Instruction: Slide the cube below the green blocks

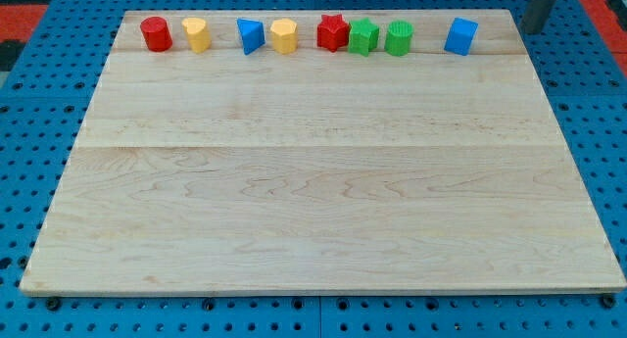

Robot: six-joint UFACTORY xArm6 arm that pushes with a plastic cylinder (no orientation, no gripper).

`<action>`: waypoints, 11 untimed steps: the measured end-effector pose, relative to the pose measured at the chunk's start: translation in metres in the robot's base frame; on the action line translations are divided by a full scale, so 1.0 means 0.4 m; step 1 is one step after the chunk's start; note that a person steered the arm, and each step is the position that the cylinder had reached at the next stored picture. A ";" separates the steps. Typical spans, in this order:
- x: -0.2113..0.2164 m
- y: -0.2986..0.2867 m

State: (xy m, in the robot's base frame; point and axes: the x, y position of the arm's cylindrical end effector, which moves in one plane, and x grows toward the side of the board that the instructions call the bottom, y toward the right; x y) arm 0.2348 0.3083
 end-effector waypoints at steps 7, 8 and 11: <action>0.160 -0.502; 0.204 -0.452; 0.351 -0.563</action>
